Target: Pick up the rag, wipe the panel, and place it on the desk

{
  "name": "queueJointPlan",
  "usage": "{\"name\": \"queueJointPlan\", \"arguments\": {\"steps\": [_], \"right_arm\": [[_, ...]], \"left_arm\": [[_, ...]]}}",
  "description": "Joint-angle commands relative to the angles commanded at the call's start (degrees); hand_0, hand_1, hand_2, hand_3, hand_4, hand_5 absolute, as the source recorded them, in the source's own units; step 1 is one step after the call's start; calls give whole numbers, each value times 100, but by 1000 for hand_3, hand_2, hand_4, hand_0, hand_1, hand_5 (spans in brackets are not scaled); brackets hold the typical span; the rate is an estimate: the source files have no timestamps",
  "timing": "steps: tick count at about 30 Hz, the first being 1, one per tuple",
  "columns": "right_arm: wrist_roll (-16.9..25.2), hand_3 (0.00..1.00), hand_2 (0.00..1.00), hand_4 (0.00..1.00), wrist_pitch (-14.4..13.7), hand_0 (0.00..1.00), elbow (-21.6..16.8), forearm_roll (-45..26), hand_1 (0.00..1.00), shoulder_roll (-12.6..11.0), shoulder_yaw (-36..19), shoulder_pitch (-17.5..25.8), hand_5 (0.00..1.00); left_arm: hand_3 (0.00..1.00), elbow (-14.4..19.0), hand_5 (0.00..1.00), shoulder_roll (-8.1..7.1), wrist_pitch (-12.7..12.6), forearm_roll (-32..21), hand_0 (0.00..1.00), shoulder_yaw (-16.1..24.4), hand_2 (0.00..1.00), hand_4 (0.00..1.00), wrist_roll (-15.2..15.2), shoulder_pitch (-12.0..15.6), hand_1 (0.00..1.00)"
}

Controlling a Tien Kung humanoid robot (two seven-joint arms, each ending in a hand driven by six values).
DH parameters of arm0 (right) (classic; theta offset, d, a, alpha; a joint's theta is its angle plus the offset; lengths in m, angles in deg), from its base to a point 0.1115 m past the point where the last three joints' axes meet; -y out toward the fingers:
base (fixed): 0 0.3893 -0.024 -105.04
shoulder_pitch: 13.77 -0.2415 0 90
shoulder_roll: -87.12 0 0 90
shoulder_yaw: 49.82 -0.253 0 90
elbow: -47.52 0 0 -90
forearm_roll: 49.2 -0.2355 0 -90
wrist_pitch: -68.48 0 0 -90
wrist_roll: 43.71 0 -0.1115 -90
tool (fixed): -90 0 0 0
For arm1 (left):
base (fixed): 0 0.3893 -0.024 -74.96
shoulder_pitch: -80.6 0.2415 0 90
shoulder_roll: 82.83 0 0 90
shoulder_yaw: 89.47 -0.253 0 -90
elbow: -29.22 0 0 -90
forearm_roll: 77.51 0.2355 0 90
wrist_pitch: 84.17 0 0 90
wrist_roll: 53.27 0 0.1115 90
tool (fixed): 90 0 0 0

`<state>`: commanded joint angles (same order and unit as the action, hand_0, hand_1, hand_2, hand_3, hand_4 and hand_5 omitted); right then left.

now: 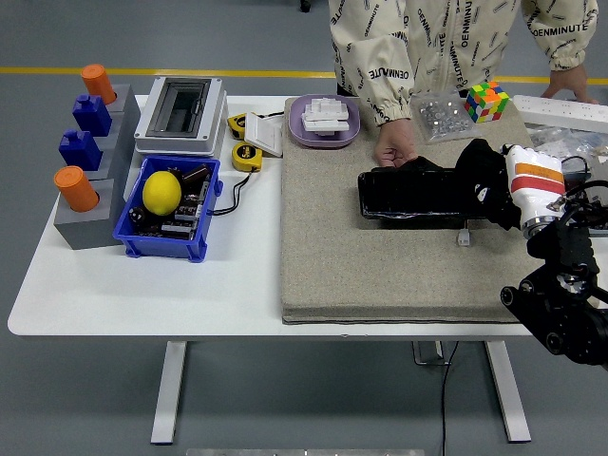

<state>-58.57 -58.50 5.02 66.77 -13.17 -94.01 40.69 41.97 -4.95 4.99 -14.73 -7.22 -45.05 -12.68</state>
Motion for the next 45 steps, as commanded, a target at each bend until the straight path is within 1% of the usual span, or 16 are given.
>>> {"name": "queueJointPlan", "arguments": {"steps": [9, 25, 36, 45], "right_arm": [[15, 464, 457, 741, 0, 304, 1, -47, 427, 325, 4, -11, 21], [24, 463, 458, 742, 0, 304, -68, -203, 427, 1028, 363, -226, 23], [49, 463, 458, 741, 0, 304, -136, -434, 427, 1030, 734, -292, 25], [25, 463, 458, 741, 0, 304, -291, -480, 426, 1030, 1145, -394, 26]], "left_arm": [[561, 0, 440, -5, -1, -7, 606, -21, 657, 629, 0, 4, 642], [562, -8, 441, -18, -3, -27, 606, -66, 657, 629, 2, -1, 642], [562, -10, 442, -24, -4, -37, 606, -91, 657, 629, 2, 1, 642], [562, -1, 441, -35, -3, -51, 605, -123, 657, 629, 0, -18, 642]]}}
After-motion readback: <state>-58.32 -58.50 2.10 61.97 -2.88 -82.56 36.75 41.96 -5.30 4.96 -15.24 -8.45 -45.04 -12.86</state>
